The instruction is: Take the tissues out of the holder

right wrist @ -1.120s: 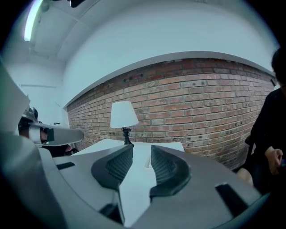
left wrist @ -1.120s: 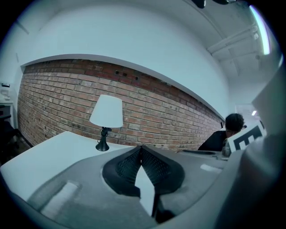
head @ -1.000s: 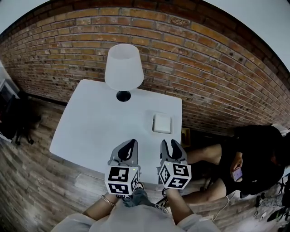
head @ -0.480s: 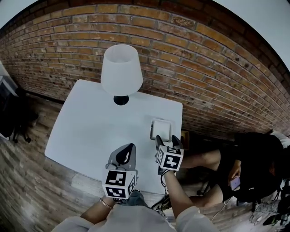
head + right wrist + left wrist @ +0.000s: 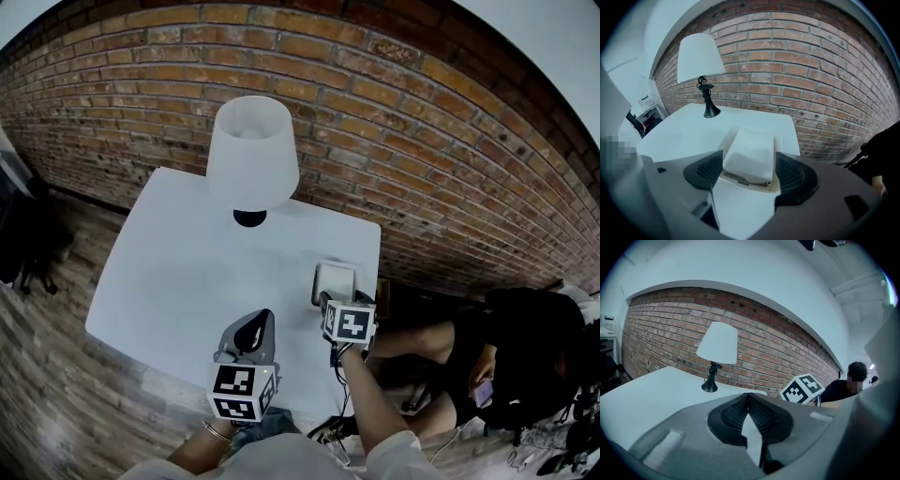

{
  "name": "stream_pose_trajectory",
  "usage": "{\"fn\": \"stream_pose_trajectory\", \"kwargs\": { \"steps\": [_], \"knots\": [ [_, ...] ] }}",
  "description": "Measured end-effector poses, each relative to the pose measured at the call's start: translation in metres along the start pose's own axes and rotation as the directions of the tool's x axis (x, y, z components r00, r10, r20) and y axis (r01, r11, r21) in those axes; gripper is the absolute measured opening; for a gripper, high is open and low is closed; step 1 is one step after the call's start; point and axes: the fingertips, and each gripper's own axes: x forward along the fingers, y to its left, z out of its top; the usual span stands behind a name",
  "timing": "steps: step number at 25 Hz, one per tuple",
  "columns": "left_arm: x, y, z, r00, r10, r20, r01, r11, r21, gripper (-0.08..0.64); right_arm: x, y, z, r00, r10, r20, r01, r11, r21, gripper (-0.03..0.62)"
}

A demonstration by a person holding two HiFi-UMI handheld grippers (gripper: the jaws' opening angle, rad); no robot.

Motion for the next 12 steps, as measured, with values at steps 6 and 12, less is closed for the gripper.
{"fn": "stream_pose_trajectory", "kwargs": {
  "steps": [6,12],
  "knots": [
    [0.007,0.005,-0.004,1.0,-0.004,-0.007,0.004,1.0,-0.026,0.009,0.016,0.005,-0.003,0.996,0.029,-0.082,-0.028,0.999,0.019,0.378],
    [0.011,0.009,-0.005,1.0,-0.002,-0.017,0.002,1.0,-0.028,0.009,0.03,0.004,-0.011,0.988,0.007,-0.157,-0.006,1.0,0.005,0.387]
  ]
}}
